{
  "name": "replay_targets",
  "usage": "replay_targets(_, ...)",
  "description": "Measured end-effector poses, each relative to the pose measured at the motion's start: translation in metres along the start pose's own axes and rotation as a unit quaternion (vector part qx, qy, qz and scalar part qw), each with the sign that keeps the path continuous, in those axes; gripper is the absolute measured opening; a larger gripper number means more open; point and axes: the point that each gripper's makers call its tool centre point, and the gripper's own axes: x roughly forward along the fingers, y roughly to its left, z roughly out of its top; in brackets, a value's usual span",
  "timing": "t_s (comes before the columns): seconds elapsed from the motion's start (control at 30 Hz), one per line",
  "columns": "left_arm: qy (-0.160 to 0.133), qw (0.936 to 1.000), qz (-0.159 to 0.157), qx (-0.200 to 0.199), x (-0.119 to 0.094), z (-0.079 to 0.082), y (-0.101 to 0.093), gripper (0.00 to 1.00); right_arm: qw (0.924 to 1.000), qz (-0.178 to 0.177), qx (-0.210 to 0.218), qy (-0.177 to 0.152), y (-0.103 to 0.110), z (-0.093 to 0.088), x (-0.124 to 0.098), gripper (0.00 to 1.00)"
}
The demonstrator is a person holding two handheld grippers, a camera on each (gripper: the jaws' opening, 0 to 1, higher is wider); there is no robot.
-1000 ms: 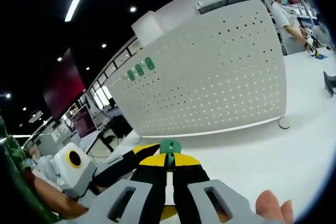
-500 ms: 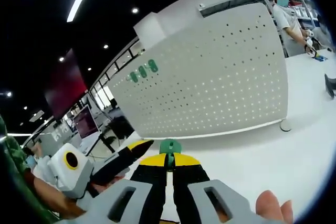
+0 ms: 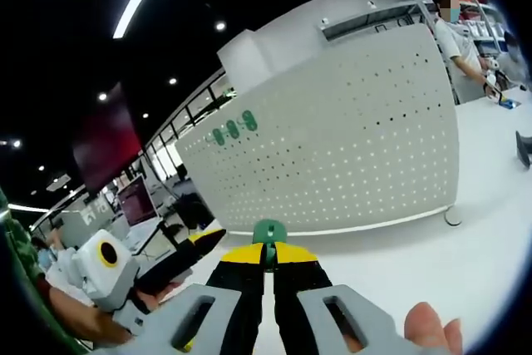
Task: Insert the hook assembly into the mounting plate slot until the hook locks in place.
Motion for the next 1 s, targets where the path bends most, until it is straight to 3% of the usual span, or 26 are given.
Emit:
replay_targets(0.63,-0.004,0.9993,0.036,-0.001,-0.022,0.025,0.022,1.0,0.9986,-0.009,-0.046,-0.026,0.014,0.024,0.002,0.01)
replay_targets(1.0,0.006,0.9991,0.042,-0.001,-0.042,0.035,0.029,1.0,0.9928,-0.04,-0.098,-0.056,0.019,0.046,0.006,0.01)
